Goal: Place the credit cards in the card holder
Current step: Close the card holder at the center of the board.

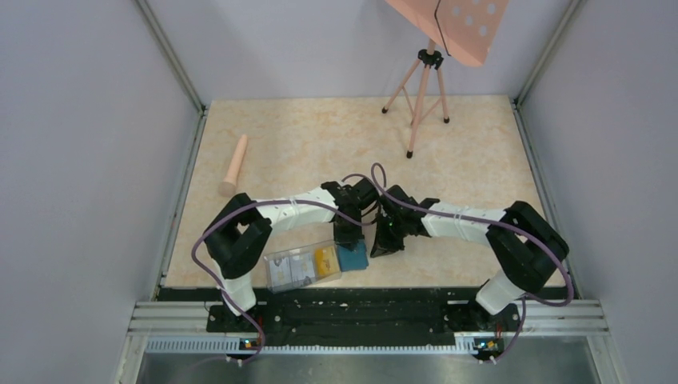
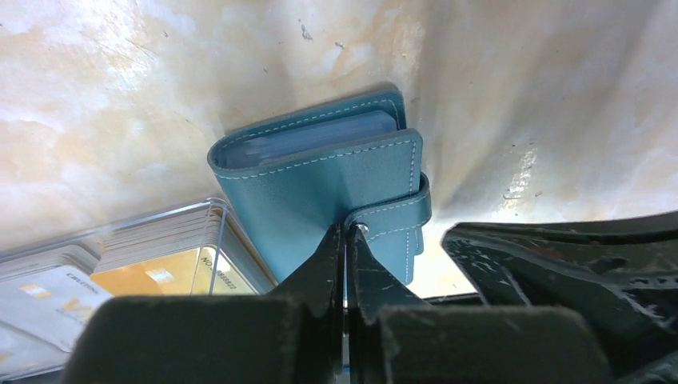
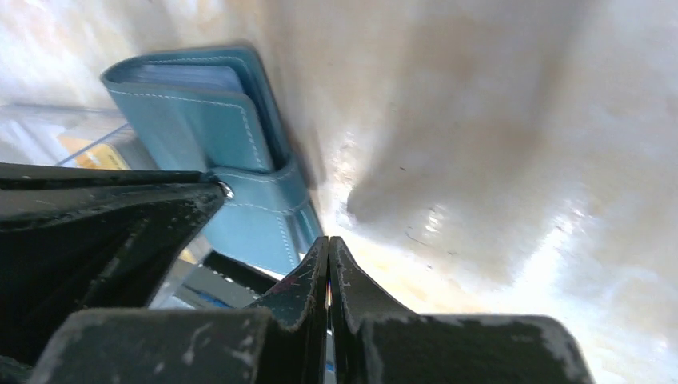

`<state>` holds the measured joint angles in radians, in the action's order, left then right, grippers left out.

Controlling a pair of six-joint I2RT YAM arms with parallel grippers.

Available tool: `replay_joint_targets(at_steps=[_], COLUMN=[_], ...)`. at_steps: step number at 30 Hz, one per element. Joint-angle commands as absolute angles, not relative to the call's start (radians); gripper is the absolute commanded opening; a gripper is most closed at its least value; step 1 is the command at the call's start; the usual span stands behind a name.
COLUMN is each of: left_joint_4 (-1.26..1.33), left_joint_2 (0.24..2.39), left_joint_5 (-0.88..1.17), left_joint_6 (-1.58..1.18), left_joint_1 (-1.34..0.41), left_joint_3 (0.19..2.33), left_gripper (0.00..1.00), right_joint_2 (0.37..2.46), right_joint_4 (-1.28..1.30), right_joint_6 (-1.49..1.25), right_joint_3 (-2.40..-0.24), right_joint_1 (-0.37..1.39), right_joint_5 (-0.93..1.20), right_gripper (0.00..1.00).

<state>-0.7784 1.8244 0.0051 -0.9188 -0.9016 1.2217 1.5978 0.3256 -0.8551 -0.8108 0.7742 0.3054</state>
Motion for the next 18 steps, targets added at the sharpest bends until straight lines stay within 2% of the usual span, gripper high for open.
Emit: replay_joint_targets(at_steps=[1,18], left_joint_4=[-0.831,-0.849], left_joint_2=[1.900,1.823], left_joint_5=[-0.093,-0.087], left_joint_6=[-0.917,-0.912], left_joint_1=[-1.020,-1.006], left_joint_3=[1.215,1.251], left_gripper=[0.00,0.00], right_joint_2=[1.472,1.449], right_joint_4=[0.247,0.113], right_joint_6=[-0.835,-0.847], right_joint_3=[-0.846,-0.827], right_joint_1=[0.836,0.834], right_joint_5=[0.193,0.241], right_gripper=[0.00,0.00])
